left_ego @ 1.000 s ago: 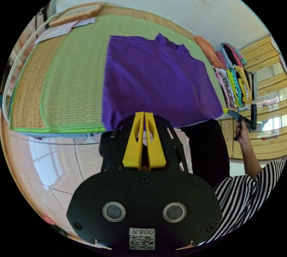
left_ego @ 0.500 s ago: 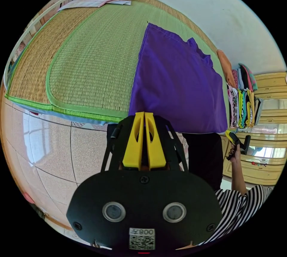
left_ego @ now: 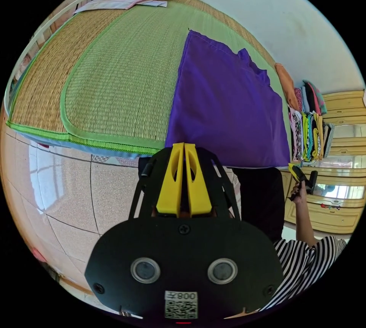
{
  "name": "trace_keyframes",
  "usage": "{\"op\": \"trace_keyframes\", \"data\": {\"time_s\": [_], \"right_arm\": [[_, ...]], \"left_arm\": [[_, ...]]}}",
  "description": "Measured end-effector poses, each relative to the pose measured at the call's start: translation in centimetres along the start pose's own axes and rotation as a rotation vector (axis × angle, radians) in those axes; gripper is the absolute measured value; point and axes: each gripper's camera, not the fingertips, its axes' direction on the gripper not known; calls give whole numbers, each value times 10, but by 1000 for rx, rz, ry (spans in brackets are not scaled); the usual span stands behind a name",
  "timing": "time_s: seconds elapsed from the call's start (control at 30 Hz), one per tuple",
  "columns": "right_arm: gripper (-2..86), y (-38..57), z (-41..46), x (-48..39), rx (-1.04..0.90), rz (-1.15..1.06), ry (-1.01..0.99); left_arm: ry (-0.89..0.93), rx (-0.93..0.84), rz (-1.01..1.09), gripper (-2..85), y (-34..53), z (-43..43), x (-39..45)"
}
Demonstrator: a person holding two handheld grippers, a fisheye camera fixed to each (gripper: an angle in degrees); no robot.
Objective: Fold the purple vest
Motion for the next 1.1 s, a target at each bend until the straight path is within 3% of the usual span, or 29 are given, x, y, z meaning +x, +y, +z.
{"op": "trace_keyframes", "data": {"time_s": [0.23,0.37,0.5,0.63,0.8,0.97,1.1], "right_arm": [[10,22,-2,19,68,2,-103],[9,28,-4,15,95,-37,-143],[8,29,0,8,115,-81,-194],[8,29,9,2,111,-124,-237],[7,27,24,3,106,-149,-288],[8,24,45,11,93,-160,-333],[11,17,65,19,62,-171,-325]], "left_arm": [[49,88,53,8,-13,-45,65],[266,127,268,25,-22,-60,166],[362,33,586,63,-31,-44,320],[300,-14,839,86,-31,-29,452],[60,-37,1085,117,-25,-2,602],[-103,-38,1097,90,-28,22,673],[-113,-36,1067,29,-37,28,703]]}}
